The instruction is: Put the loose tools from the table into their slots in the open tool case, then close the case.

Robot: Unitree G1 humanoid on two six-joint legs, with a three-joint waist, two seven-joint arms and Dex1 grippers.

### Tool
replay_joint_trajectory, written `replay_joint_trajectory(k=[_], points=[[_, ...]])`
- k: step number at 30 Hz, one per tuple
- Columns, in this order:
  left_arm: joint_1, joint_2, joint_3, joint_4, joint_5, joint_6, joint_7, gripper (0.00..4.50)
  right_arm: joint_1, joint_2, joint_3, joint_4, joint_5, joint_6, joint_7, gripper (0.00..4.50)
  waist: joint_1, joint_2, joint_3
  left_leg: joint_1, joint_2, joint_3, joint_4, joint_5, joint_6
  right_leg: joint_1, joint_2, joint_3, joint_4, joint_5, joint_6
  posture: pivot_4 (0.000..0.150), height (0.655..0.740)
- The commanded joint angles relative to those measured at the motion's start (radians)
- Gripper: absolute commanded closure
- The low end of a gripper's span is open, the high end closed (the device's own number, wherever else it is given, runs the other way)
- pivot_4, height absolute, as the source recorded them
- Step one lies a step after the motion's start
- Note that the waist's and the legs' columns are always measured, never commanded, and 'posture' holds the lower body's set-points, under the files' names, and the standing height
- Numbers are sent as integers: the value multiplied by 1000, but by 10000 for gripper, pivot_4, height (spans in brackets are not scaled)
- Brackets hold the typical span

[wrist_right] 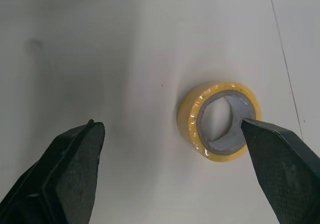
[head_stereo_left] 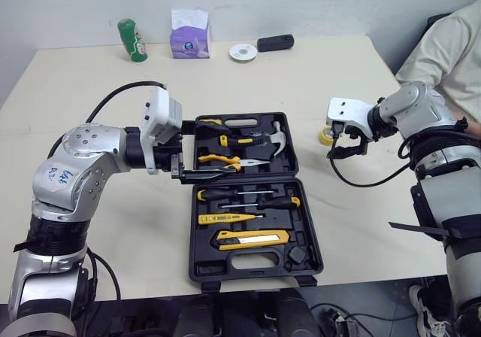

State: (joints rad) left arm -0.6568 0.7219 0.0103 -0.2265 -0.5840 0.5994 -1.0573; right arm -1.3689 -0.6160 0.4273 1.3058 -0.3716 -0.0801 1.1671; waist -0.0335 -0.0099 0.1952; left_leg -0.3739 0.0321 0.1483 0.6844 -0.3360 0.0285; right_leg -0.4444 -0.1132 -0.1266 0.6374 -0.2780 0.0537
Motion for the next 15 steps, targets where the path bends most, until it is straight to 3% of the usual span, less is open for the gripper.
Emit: replay_joint_trajectory(k=[1, 4, 7, 14, 15], points=[[-11, 5, 13, -37, 0, -14, 6, 101, -26, 3, -20, 2, -15, -2, -28, 0, 1, 0, 0, 0, 0, 0, 0, 0, 0, 0, 0, 0, 0, 0, 0, 1500, 7316], [-17, 3, 12, -32, 1, -15, 8, 101, -24, 17, -23, 7, -17, 1, -38, 0, 1, 0, 0, 0, 0, 0, 0, 0, 0, 0, 0, 0, 0, 0, 0, 1500, 7316], [-19, 2, 11, -31, 2, -16, 10, 0, -21, 25, -25, 12, -23, 6, -47, 6931, 0, 0, 0, 0, 0, 0, 0, 0, 0, 0, 0, 0, 0, 0, 0, 1500, 7316], [-32, -1, 7, -33, 6, -19, 17, 0, -7, 25, -21, 24, -46, 0, -87, 41176, 1, 0, 0, 0, 0, 0, 0, 0, 0, 0, 0, 0, 0, 0, 0, 1500, 7316], [-33, -1, 7, -36, 6, -18, 18, 0, -7, 22, -20, 24, -48, -3, -89, 44364, 1, 0, 0, 0, 0, 0, 0, 0, 0, 0, 0, 0, 0, 0, 0, 1500, 7316]])
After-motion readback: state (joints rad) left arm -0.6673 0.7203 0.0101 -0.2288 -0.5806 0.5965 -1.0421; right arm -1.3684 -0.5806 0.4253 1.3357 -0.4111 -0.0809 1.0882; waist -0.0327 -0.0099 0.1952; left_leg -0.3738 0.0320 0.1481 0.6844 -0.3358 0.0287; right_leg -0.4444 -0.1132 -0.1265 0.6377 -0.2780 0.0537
